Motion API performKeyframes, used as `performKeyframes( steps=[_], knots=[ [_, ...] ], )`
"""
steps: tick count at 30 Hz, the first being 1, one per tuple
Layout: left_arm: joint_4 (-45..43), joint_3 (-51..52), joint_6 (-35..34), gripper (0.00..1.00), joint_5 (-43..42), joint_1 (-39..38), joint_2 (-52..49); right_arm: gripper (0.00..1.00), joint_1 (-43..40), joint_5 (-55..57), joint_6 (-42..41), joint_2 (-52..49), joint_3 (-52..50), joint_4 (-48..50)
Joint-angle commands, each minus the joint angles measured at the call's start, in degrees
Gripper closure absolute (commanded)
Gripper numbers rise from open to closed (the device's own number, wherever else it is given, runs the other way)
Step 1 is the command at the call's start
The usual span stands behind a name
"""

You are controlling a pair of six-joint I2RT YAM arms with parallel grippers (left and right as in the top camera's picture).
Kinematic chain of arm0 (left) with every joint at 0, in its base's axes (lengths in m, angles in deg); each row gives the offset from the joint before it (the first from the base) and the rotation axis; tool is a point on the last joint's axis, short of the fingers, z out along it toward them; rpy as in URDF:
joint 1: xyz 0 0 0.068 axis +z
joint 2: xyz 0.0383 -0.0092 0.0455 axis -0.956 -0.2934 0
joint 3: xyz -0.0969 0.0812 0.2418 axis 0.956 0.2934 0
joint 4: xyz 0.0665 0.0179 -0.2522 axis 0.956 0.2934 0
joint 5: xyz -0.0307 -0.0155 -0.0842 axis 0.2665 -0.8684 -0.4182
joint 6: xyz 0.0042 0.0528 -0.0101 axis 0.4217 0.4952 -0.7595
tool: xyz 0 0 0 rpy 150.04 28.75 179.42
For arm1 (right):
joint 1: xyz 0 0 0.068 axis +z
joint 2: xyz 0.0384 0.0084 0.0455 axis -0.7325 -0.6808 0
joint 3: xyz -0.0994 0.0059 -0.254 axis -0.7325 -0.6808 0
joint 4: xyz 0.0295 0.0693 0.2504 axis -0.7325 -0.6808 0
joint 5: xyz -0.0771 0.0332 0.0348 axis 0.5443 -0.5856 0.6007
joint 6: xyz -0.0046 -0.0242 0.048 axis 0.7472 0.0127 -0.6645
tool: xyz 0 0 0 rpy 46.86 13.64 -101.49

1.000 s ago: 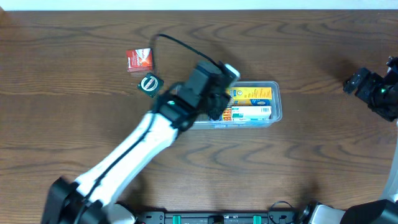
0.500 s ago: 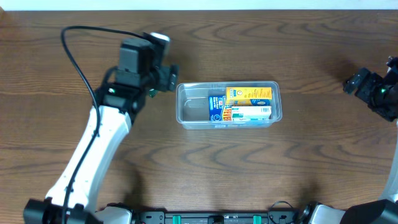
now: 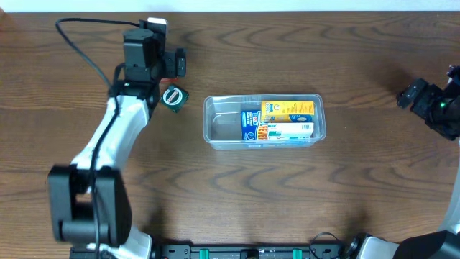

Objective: Pack container
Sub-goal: 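Move the left gripper back left over the red Panadol box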

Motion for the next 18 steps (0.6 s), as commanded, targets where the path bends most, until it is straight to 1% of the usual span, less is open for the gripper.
performKeyframes(
  steps=[1,6,8,12,18],
  knots=[
    [-2.4,-0.7,0.3,0.02,5.9,0.2,-5.1,0.01,-0.3,-0.3,-0.6,-0.1,0.8,0.0],
    [-8.5,-0.7,-2.6,0.02,9.2,0.2,-10.8,0.01,-0.3,-0.2,-0.6,-0.1,0.8,0.0],
    [-11.1,-0.7,-3.9,0.02,9.2,0.2,-12.5,0.01,-0.3,-0.3,-0.6,-0.1,0.8,0.0],
    [-13.3,-0.7,-7.3,0.02,9.2,0.2,-15.5,0.01,-0.3,-0.3,-0.6,-0.1,0.8,0.0],
    [-15.5,-0.7,-7.6,0.02,9.3,0.5,-20.6,0.01,-0.3,-0.3,-0.6,-0.1,0.8,0.0]
  ],
)
